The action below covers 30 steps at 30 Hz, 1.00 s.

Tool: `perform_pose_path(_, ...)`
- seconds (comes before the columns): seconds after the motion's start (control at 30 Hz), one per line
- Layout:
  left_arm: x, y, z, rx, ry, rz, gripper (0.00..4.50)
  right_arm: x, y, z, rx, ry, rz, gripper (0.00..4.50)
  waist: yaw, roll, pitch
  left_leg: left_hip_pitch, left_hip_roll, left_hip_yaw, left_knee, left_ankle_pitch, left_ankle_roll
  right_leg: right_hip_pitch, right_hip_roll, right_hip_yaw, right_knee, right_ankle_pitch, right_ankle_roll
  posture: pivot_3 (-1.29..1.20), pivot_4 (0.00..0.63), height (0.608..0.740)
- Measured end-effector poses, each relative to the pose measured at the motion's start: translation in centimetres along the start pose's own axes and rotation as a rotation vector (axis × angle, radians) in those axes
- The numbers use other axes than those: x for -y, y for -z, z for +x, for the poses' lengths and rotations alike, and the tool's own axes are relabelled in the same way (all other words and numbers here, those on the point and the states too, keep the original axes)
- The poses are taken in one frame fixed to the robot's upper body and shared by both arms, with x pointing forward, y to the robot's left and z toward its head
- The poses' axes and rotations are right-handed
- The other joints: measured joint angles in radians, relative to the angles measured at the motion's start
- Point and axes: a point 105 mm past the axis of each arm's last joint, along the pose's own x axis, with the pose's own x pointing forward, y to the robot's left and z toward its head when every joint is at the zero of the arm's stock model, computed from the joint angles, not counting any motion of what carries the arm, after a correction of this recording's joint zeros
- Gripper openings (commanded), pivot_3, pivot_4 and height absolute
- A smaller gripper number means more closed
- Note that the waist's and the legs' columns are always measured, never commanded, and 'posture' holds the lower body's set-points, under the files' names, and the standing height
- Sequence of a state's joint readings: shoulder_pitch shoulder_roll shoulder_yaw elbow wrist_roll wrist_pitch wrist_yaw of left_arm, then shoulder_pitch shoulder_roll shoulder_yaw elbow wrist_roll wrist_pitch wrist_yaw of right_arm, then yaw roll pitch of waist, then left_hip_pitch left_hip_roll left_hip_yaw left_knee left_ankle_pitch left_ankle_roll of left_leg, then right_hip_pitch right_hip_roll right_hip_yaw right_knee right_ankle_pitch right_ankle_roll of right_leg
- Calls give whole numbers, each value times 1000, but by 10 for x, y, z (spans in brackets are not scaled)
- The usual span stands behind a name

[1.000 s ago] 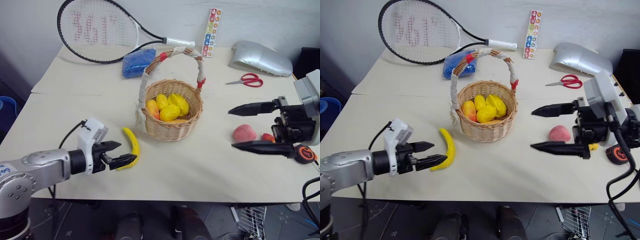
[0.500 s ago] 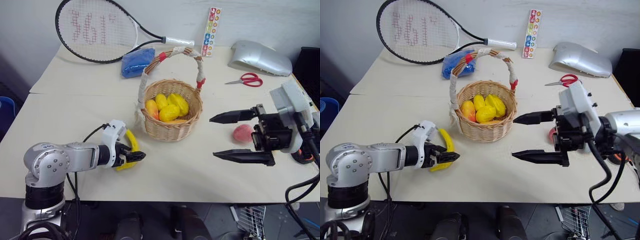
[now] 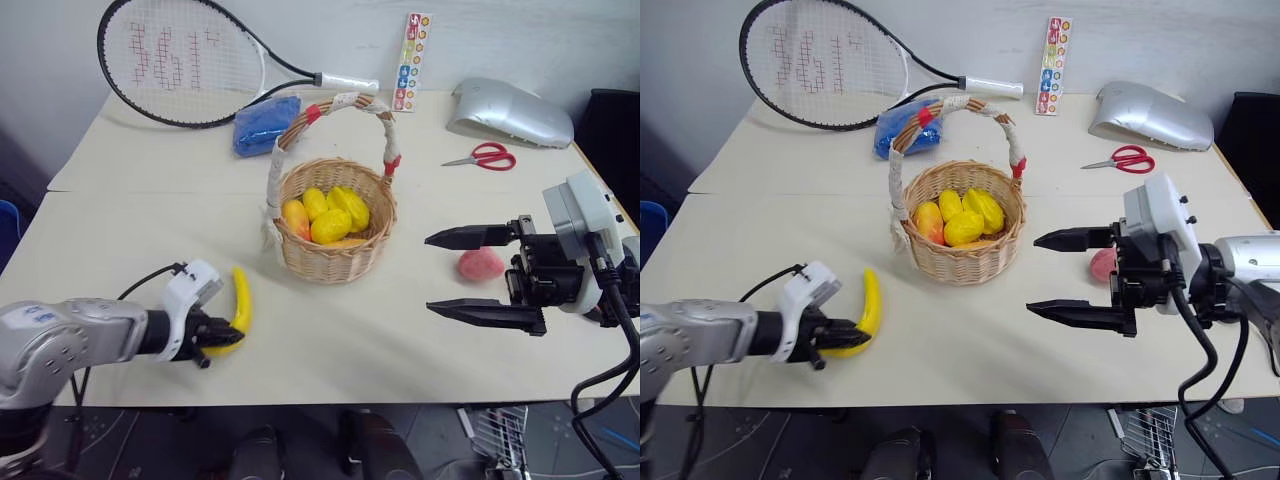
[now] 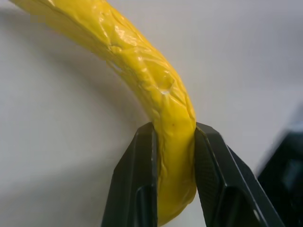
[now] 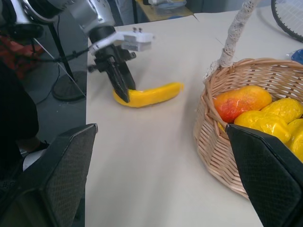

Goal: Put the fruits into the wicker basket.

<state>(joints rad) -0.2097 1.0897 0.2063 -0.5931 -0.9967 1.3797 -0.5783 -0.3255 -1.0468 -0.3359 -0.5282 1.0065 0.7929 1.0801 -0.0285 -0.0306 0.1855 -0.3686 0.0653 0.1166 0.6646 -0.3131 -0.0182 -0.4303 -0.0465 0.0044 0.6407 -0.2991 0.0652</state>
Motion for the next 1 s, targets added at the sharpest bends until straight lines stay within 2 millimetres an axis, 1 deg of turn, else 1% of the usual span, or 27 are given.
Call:
perform_pose_path(0.1, 28, -25, -32, 61, 167, 223, 712, 1, 2, -4, 2, 20, 10, 4500, 3, 0, 0, 0, -1, 0, 0, -1, 1, 0, -1, -2, -3, -1, -3, 0, 150, 740)
perform_pose_path(0.13, 37, -33, -40, 84, 213, 299, 712, 2, 2, -5, 2, 24, 10, 4500, 4, 2, 0, 0, -1, 0, -1, -1, 1, 1, -2, -2, -4, -8, -14, 0, 150, 740)
perform_pose_path(0.17, 45, -40, -45, 103, 256, 370, 712, 2, 3, -5, 1, 26, 11, 4500, 4, 3, 0, 0, -2, 0, -1, -2, 2, 2, -3, -2, -4, -8, -15, 0, 150, 740)
perform_pose_path(0.2, 47, -46, -47, 123, 274, 415, 712, 2, 4, -6, -1, 32, 16, 4500, 4, 3, 0, 0, -2, 1, -1, -3, 4, 2, -3, -1, -4, -8, -14, 0, 150, 740)
perform_pose_path(0.23, 45, -62, -44, 183, 268, 458, 712, 4, 5, -8, -3, 44, 21, 4500, 9, 4, 0, 0, -3, 0, 0, -3, 7, 3, -3, -1, -3, -7, -13, 0, 150, 740)
perform_pose_path(0.27, 40, -82, -40, 253, 239, 477, 712, 4, 5, -9, -4, 54, 21, 4500, 20, 4, 0, 0, -5, -1, 0, -3, 9, 4, 1, 0, -4, -4, -8, 0, 150, 740)
perform_pose_path(0.3, 34, -99, -37, 309, 201, 478, 712, 4, 4, -8, -4, 54, 12, 4500, 23, 3, 1, 0, -9, -1, 0, -2, 10, 3, 5, 1, -4, 4, 5, 0, 150, 740)
perform_pose_path(0.33, 28, -110, -32, 326, 174, 456, 712, 4, 3, -8, -5, 59, 8, 4500, 24, 2, 1, 0, -9, -1, 0, -2, 10, 4, 5, 1, -5, 5, 5, 0, 150, 740)
perform_pose_path(0.37, 25, -127, -24, 361, 178, 433, 712, 4, 3, -9, -5, 73, 7, 4500, 28, 1, 1, 0, -10, -1, 1, -2, 11, 4, 5, 1, -4, 5, 6, 0, 150, 740)
perform_pose_path(0.47, 33, -162, 0, 411, 205, 432, 712, 2, 2, -8, -8, 82, -9, 4500, 28, 1, 1, -3, -13, 0, 1, -1, 11, 2, 3, 3, -5, 6, 9, 0, 150, 740)
perform_pose_path(0.53, 32, -178, 12, 423, 186, 403, 712, 2, 3, -7, -9, 87, -9, 4500, 24, 1, 1, -4, -13, 2, 1, -1, 10, 2, 3, 4, -7, 5, 10, 0, 150, 740)
perform_pose_path(0.57, 29, -184, 19, 416, 171, 373, 712, 2, 3, -8, -11, 92, -6, 4500, 21, 1, 1, -4, -14, 2, 1, -1, 10, 1, 2, 5, -7, 5, 11, 0, 150, 740)
perform_pose_path(0.6, 27, -185, 24, 402, 163, 351, 712, 2, 4, -8, -12, 98, -4, 4500, 18, 1, 1, -4, -14, 1, 0, -1, 10, 0, 2, 5, -6, 5, 11, 0, 150, 740)
perform_pose_path(0.7, 24, -182, 34, 361, 160, 324, 712, 3, 6, -11, -14, 119, 3, 4500, 14, 1, 1, -5, -10, 0, -1, -1, 8, -3, 2, 5, -4, 4, 11, 0, 150, 740)
perform_pose_path(0.8, 22, -186, 42, 367, 138, 299, 712, 2, 6, -12, -12, 130, -7, 4500, 19, 1, 1, -5, -8, 0, 1, 0, 7, -3, 3, 5, -5, 4, 11, 0, 150, 740)
perform_pose_path(0.97, 29, -195, 59, 389, 136, 264, 712, 1, 4, -10, -8, 137, -30, 4500, 25, 1, 1, -2, -16, -2, 2, 1, 9, 1, 1, 6, -3, 5, 12, 0, 150, 740)
perform_pose_path(1.0, 30, -195, 61, 389, 137, 263, 1059, 2, 4, -11, -5, 142, -34, 4500, 24, 1, 1, -2, -16, -2, 2, 1, 10, 1, 1, 6, -3, 5, 12, 0, 150, 740)
